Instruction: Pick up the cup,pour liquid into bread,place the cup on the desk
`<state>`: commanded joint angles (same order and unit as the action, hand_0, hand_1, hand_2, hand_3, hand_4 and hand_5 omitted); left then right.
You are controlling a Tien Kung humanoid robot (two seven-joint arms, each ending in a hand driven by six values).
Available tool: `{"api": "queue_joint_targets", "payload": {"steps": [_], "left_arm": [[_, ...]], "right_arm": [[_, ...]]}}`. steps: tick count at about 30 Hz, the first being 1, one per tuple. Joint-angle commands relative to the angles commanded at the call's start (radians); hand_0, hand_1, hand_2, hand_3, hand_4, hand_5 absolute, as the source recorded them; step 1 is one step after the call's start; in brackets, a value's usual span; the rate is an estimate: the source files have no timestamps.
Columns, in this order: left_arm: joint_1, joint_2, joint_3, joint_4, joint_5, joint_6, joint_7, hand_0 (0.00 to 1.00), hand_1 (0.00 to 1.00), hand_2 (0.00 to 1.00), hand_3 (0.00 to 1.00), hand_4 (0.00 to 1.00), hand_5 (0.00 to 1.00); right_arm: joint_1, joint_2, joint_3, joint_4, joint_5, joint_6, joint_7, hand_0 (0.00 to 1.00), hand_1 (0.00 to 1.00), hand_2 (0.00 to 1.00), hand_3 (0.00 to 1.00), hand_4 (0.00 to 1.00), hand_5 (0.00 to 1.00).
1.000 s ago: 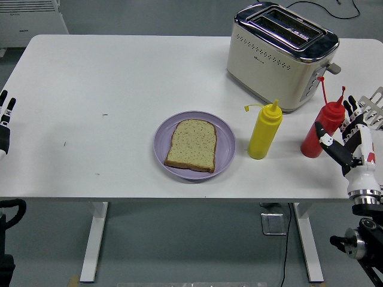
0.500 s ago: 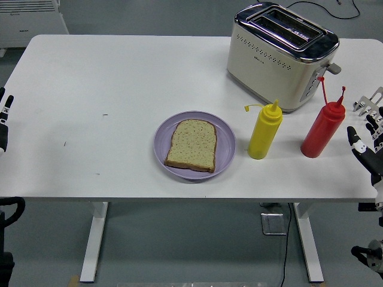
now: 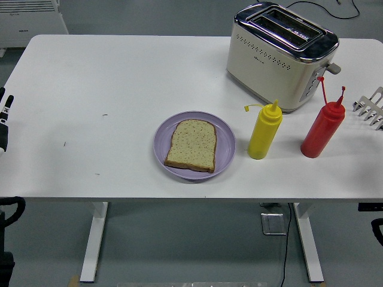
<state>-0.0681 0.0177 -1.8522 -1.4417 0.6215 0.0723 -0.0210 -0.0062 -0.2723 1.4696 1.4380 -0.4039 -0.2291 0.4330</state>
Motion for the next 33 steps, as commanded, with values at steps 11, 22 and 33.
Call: {"api": "queue_joint_targets", "payload": {"steps": [11,22,33], "left_arm": [[-0.002,-0.001,-0.002,0.000,0.000,0.000,0.000,0.836,0.841,0.856,0.738,0.665,0.998],[0.000,0.000,0.003,0.000,0.000,0.001,0.000,0.835,0.841,0.856,0.739,0.665,0.998],[0.003,0.000,0.010,0.000,0.000,0.002,-0.001,0.835,0.841,0.856,0.738,0.666,0.998]], "right_arm": [[0.014,0.008,0.038,-0.020,0.187,0.050,-0.116,0.783,0.724,0.744,0.775,0.599,0.651],[0.011,0.010,0.034,-0.029,0.183,0.053,-0.121,0.779,0.720,0.742,0.773,0.582,0.684],[0.011,0.012,0.030,-0.039,0.192,0.069,-0.131,0.778,0.720,0.742,0.776,0.589,0.674]]}}
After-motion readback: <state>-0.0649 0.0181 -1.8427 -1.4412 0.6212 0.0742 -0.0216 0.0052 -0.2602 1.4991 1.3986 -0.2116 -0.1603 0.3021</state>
